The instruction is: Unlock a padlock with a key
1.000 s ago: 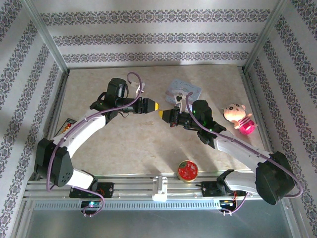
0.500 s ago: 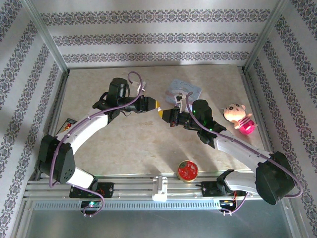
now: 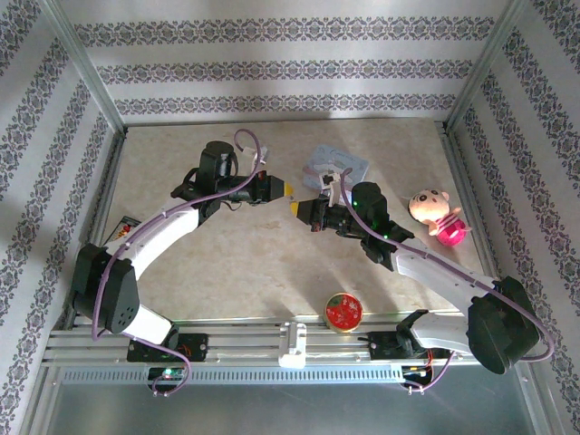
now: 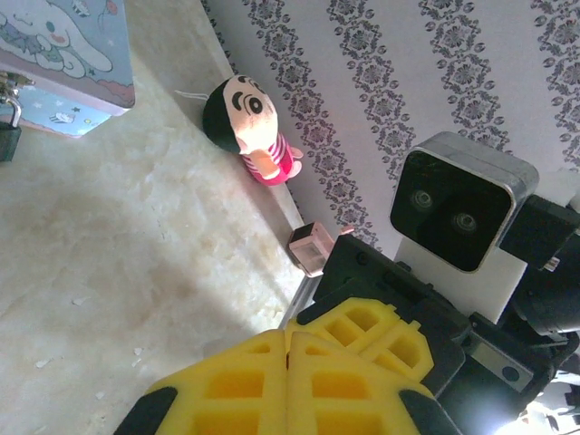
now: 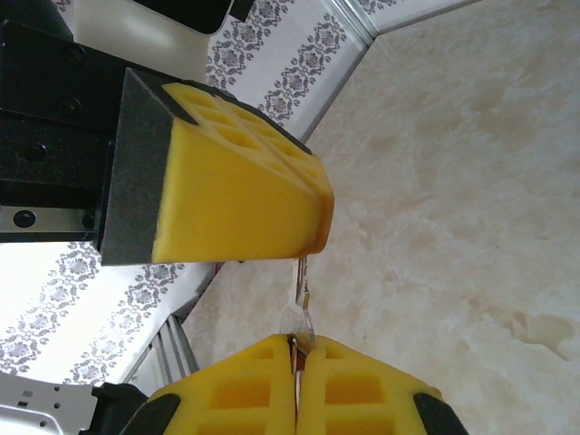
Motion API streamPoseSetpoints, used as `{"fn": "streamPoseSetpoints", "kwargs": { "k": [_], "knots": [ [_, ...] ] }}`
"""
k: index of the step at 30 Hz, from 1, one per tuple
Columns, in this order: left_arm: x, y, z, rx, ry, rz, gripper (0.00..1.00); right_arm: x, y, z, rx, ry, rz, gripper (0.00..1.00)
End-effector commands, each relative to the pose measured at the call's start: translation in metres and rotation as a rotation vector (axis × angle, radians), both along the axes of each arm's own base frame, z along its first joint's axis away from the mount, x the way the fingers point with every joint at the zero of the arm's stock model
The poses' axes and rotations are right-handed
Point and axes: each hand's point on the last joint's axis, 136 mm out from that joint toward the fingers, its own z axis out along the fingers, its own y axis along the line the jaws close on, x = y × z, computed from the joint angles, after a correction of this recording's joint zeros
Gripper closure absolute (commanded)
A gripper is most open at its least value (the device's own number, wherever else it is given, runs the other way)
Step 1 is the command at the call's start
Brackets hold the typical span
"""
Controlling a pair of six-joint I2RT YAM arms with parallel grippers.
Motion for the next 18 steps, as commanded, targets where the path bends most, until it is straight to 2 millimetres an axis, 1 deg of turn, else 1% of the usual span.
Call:
{"fn": "streamPoseSetpoints", "kwargs": {
  "k": [1, 2, 3, 5, 6, 7, 9, 13, 16, 18],
  "knots": [
    [0.006, 0.0, -0.004, 0.003, -0.002, 0.024, 1.0, 0.0, 0.006, 0.021, 0.019, -0.069, 0.015, 1.0],
    [0.007, 0.001, -0.005, 0.01, 0.001, 0.038, 1.0, 0.001, 0.005, 0.02, 0.016, -0.069, 0.01, 0.97],
    [0.008, 0.003, -0.007, 0.019, 0.008, 0.054, 1.0, 0.002, 0.004, 0.019, 0.013, -0.07, 0.0, 0.87],
    [0.01, 0.006, -0.01, 0.035, 0.027, 0.085, 1.0, 0.003, 0.001, 0.017, -0.001, -0.071, -0.019, 0.73],
    [0.011, 0.009, -0.013, 0.048, 0.042, 0.105, 1.0, 0.004, -0.001, 0.016, -0.013, -0.075, -0.029, 0.67],
    [0.011, 0.011, -0.014, 0.061, 0.054, 0.121, 1.0, 0.005, -0.004, 0.015, -0.029, -0.08, -0.048, 0.64],
    [0.012, 0.016, -0.018, 0.099, 0.08, 0.153, 1.0, 0.006, -0.009, 0.011, -0.08, -0.103, -0.092, 0.63],
    [0.013, 0.034, -0.027, 0.23, 0.138, 0.239, 1.0, 0.006, -0.018, 0.002, -0.327, -0.207, -0.206, 0.59],
    [0.012, 0.05, -0.034, 0.335, 0.213, 0.311, 1.0, 0.007, -0.02, 0.004, -0.494, -0.308, -0.277, 0.58],
    [0.01, 0.056, -0.037, 0.384, 0.253, 0.334, 1.0, 0.008, -0.016, 0.005, -0.56, -0.359, -0.292, 0.57]
  ]
}}
